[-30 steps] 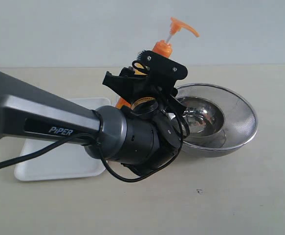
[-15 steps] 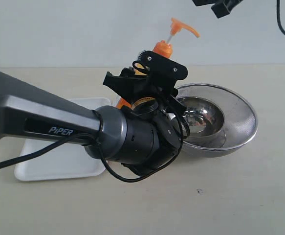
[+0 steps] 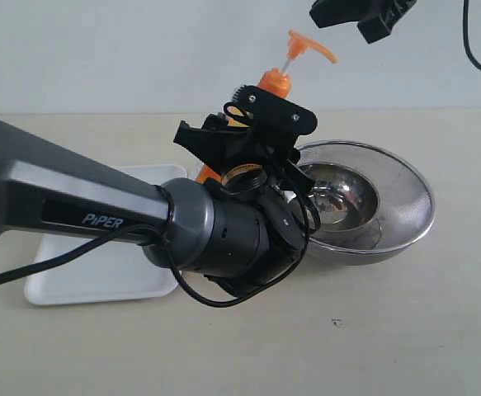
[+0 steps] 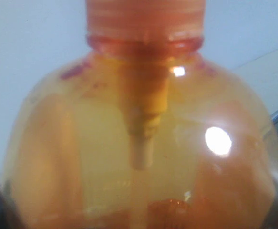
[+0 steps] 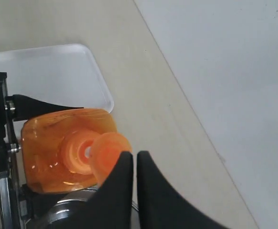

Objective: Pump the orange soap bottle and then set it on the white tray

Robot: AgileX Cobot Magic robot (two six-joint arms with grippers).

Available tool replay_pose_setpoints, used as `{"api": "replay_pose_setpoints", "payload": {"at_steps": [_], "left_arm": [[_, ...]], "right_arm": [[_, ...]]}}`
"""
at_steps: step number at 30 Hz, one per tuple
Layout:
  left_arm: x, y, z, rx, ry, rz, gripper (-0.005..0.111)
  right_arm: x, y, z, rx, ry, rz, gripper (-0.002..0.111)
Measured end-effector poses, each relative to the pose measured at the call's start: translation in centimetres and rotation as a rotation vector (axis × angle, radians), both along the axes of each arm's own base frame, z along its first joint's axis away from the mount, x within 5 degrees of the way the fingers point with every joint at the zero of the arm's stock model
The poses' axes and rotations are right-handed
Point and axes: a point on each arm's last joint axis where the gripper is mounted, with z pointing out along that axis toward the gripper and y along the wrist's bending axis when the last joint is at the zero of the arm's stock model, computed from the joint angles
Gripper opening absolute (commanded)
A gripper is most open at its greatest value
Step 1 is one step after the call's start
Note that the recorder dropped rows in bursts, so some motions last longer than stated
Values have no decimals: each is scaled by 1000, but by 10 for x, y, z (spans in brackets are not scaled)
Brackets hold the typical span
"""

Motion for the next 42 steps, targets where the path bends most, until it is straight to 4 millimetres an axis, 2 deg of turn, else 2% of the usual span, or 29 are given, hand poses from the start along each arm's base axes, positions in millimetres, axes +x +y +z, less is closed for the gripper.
{"api": "replay_pose_setpoints", "payload": {"at_steps": [4, 9, 39, 42], "left_arm": [[0, 0, 0, 0, 0, 0, 5], [0, 0, 0, 0, 0, 0, 5], [0, 0, 0, 0, 0, 0, 5], [0, 0, 0, 0, 2, -2, 5]], "right_arm": [[-2, 1, -1, 3, 17, 23, 0], [5, 3, -12, 5, 46, 30, 0], [3, 6, -9, 59, 40, 61, 0], [7, 7, -16, 57, 59, 61, 0]]}}
